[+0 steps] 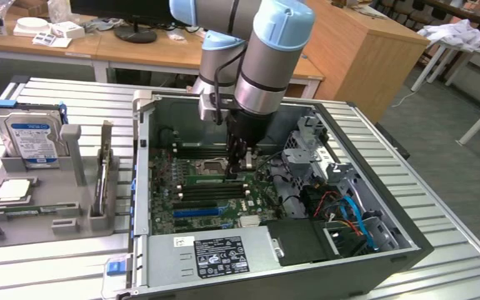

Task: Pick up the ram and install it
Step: 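Insert the ram into the slot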

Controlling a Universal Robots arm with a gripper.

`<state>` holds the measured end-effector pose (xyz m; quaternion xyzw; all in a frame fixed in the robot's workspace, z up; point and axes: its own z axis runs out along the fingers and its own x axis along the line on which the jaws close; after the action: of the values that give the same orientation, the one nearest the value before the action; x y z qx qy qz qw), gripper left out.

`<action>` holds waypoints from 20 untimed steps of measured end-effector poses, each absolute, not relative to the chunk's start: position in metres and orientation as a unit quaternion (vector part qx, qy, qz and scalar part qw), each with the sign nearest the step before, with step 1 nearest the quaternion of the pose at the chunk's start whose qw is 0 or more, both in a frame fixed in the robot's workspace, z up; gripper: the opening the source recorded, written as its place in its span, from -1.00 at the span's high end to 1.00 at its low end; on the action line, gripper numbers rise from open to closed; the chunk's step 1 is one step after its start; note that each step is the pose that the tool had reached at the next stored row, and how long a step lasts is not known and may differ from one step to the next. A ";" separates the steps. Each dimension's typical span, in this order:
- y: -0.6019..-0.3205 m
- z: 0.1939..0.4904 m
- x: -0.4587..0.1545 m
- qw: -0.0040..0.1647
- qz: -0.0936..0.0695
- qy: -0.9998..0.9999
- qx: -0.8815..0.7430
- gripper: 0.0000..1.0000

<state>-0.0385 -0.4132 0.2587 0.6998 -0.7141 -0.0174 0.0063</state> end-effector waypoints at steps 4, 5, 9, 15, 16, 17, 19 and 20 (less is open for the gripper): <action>-0.413 0.257 -0.039 0.006 -0.017 -0.714 0.700 0.76; -0.413 0.256 -0.039 0.006 -0.017 -0.714 0.700 0.76; -0.413 0.254 -0.039 0.006 -0.017 -0.714 0.700 0.76; -0.413 0.250 -0.039 0.006 -0.017 -0.714 0.700 0.76; -0.413 0.249 -0.039 0.006 -0.017 -0.714 0.700 0.76; -0.413 0.248 -0.039 0.006 -0.017 -0.714 0.700 0.76; -0.413 0.248 -0.039 0.006 -0.017 -0.714 0.700 0.76; -0.413 0.248 -0.039 0.006 -0.017 -0.714 0.700 0.76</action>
<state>-0.0385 -0.4132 0.2479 0.6998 -0.7141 -0.0173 0.0064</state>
